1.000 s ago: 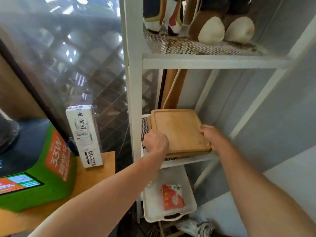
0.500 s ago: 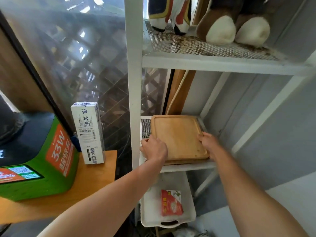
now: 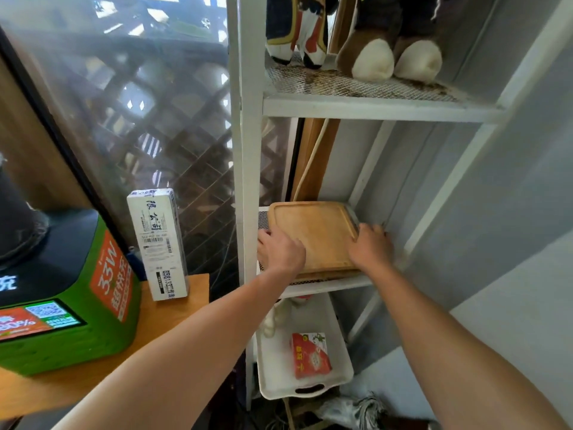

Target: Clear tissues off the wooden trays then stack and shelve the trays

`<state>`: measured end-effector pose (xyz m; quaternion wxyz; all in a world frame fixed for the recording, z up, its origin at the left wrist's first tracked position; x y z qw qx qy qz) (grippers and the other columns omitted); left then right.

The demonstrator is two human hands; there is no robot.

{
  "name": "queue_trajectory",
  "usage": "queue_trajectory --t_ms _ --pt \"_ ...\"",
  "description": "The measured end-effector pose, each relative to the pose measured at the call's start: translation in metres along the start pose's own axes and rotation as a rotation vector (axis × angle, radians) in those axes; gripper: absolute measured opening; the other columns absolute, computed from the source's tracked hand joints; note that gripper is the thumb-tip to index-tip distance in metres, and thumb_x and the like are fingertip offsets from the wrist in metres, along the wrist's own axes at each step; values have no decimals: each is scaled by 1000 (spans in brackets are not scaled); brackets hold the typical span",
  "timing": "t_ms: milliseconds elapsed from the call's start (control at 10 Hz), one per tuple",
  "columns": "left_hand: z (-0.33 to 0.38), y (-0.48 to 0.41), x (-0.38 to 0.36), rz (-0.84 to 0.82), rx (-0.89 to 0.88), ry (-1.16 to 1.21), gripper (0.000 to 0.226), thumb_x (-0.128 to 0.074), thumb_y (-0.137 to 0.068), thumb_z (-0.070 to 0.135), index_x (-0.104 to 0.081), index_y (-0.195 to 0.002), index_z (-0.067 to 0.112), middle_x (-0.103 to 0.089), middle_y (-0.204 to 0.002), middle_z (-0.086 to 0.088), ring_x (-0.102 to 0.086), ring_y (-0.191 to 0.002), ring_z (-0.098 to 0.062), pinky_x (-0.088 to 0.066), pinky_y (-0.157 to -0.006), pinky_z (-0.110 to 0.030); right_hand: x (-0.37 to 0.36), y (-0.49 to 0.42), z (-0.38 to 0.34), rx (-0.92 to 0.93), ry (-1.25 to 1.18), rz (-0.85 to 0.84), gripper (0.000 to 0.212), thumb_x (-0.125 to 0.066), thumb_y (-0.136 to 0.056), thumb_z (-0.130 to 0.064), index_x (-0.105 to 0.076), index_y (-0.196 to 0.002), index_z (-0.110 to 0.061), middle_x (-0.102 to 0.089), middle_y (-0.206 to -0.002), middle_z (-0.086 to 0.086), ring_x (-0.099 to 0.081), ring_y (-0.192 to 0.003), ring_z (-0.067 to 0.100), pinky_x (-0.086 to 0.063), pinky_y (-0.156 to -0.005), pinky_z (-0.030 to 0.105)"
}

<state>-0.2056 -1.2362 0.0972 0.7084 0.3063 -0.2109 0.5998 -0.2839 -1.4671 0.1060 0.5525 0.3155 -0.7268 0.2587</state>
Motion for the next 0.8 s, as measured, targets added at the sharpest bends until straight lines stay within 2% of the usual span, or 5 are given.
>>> queue_trajectory --t_ms 200,300,500,600,800 --pt "42 40 15 -15 -391 -212 45 -50 -93 30 -45 -133 10 -40 -141 -18 -36 -128 -36 -32 -108 -49 38 56 -23 119 74 128 37 -42 -95 -36 -63 -110 -9 -58 -117 16 -50 -111 35 -44 -90 44" --pt "51 76 17 -120 -575 -246 43 -46 -96 31 -47 -134 12 -47 -139 -16 -34 -132 -38 -25 -112 -51 57 96 -28 123 71 201 32 -42 -95 -33 -65 -93 -10 -61 -99 13 -54 -99 34 -42 -74 38" --pt "-5 131 49 -388 -717 -104 26 -45 -98 28 -52 -118 12 -58 -115 -12 -57 -100 -29 -50 -87 -44 57 197 -38 1 36 213 32 -46 -93 -29 -43 -62 -21 -46 -63 -5 -54 -62 21 -26 -45 25" --pt "-70 147 73 -470 -752 -202 20 -44 -97 33 -53 -103 16 -61 -99 -6 -61 -83 -26 -56 -72 -45 16 261 -55 -99 23 87 25 -48 -93 -32 -48 -73 -18 -56 -76 3 -57 -71 27 -40 -55 29" --pt "-179 167 120 -655 -800 -508 29 -42 -97 40 -57 -103 15 -59 -83 0 -60 -76 -20 -46 -61 -32 -62 367 -118 -131 26 -212 37 -42 -89 -44 -62 -102 -16 -66 -110 11 -63 -99 34 -52 -78 38"
Point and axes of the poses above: each hand's wrist, its own y-axis away from the middle knuckle, its own x-axis out of the back of the hand, z = x × y, the point moved 10 cm from there along -y, towards the middle knuckle
